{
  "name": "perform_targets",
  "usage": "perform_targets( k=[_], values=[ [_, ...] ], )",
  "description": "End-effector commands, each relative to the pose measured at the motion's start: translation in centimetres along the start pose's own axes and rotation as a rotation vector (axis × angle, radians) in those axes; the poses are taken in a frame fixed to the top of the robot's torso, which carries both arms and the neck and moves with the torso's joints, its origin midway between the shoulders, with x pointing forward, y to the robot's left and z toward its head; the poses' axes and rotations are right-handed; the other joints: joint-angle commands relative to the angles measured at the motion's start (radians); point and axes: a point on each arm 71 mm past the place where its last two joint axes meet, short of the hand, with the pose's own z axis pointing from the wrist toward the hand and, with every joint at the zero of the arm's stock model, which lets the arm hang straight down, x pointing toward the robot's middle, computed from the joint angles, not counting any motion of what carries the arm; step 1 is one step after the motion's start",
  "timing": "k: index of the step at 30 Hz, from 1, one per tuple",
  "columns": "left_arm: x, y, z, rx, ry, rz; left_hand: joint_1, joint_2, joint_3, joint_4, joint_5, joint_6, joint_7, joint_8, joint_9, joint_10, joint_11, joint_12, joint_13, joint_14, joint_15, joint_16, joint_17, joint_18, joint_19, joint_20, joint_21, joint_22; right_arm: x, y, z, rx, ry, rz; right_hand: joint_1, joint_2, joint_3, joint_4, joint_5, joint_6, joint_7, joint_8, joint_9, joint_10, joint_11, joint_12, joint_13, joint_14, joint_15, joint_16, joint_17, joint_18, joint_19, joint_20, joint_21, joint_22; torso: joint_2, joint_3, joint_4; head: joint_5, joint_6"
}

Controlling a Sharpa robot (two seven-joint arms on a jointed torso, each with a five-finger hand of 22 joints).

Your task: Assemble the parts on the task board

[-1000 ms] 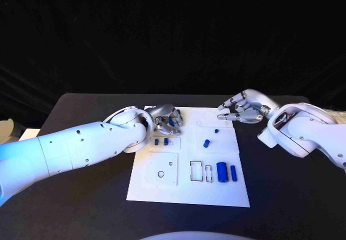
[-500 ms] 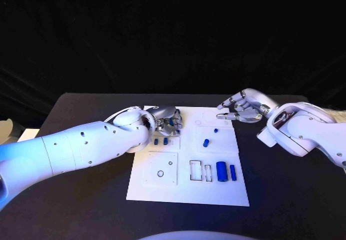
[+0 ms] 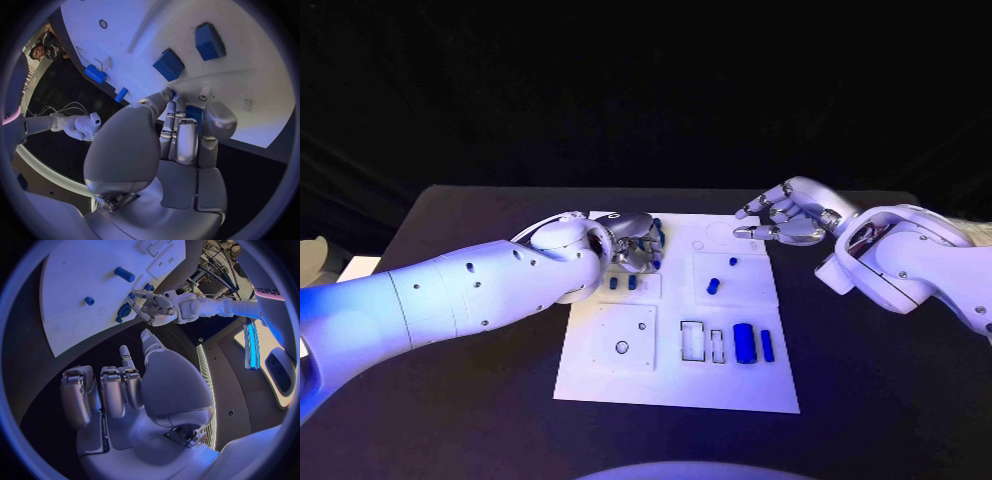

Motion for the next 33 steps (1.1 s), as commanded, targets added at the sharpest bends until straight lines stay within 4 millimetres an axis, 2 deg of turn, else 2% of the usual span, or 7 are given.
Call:
perform_targets(
  k=[1, 17, 26, 33],
  values=[
    [0.7, -0.11, 0.1, -0.004, 0.034, 0.01, -0.003, 0.007, 0.01, 0.0, 0.0, 0.007, -0.001, -0.004, -0.002, 0.005, 0.001, -0.003, -0.004, 0.045, -0.006, 0.006, 0.001, -0.015, 0.012, -0.003, 0.006, 0.002, 0.17, 0.15, 0.0, -0.012, 0.015, -0.001, -0.002, 0.009, -0.004, 0.0, 0.004, -0.003, -0.006, 0.001, 0.001, 0.099, 0.003, -0.002, 0.26, 0.104, 0.005, 0.004, 0.263, -0.007, 0.105, 0.0, 0.002, 0.263, 0.001, 0.0001, -0.0002, -0.002, 0.0],
    [1.06, -0.16, 0.14, -0.005, 0.054, 0.01, -0.024, -0.008, 0.015, -0.003, -0.001, -0.003, 0.004, -0.022, -0.018, 0.014, 0.003, -0.013, -0.019, 0.044, -0.005, 0.008, -0.007, -0.016, 0.014, -0.002, 0.014, 0.012, 0.17, 0.17, -0.06, -0.012, 0.017, 0.0, -0.001, 0.012, -0.006, 0.001, 0.006, -0.003, -0.006, 0.001, 0.002, 0.1, 0.003, 0.0, 0.262, 0.104, 0.005, 0.004, 0.263, -0.007, 0.105, 0.0, 0.002, 0.263, 0.0, 0.0009, 0.0006, -0.003, -0.005],
    [1.14, -0.08, 0.16, -0.011, 0.064, 0.012, -0.025, -0.001, 0.024, -0.006, -0.001, 0.006, 0.002, -0.024, -0.022, 0.027, 0.0, -0.013, -0.024, 0.044, -0.006, 0.011, -0.008, -0.016, 0.015, -0.002, 0.014, 0.012, 0.2, 0.21, -0.06, -0.012, 0.017, 0.0, -0.001, 0.012, -0.006, 0.001, 0.006, -0.003, -0.006, 0.001, 0.002, 0.1, 0.003, 0.0, 0.262, 0.104, 0.005, 0.004, 0.263, -0.007, 0.105, 0.0, 0.002, 0.263, 0.0, 0.0008, 0.0003, -0.002, -0.005],
    [1.11, -0.32, 0.18, 0.005, 0.058, 0.005, -0.024, 0.014, 0.048, -0.018, 0.0, 0.039, -0.003, -0.025, -0.029, 0.061, -0.006, -0.024, -0.034, 0.043, -0.012, 0.016, -0.011, -0.016, 0.016, -0.006, 0.016, 0.017, 0.21, 0.22, -0.06, -0.013, 0.018, -0.001, -0.001, 0.012, -0.006, 0.001, 0.006, -0.003, -0.006, 0.001, 0.002, 0.1, 0.003, 0.0, 0.262, 0.104, 0.005, 0.004, 0.263, -0.007, 0.105, 0.0, 0.002, 0.263, 0.0, 0.0008, 0.0, -0.001, -0.004]
  ],
)
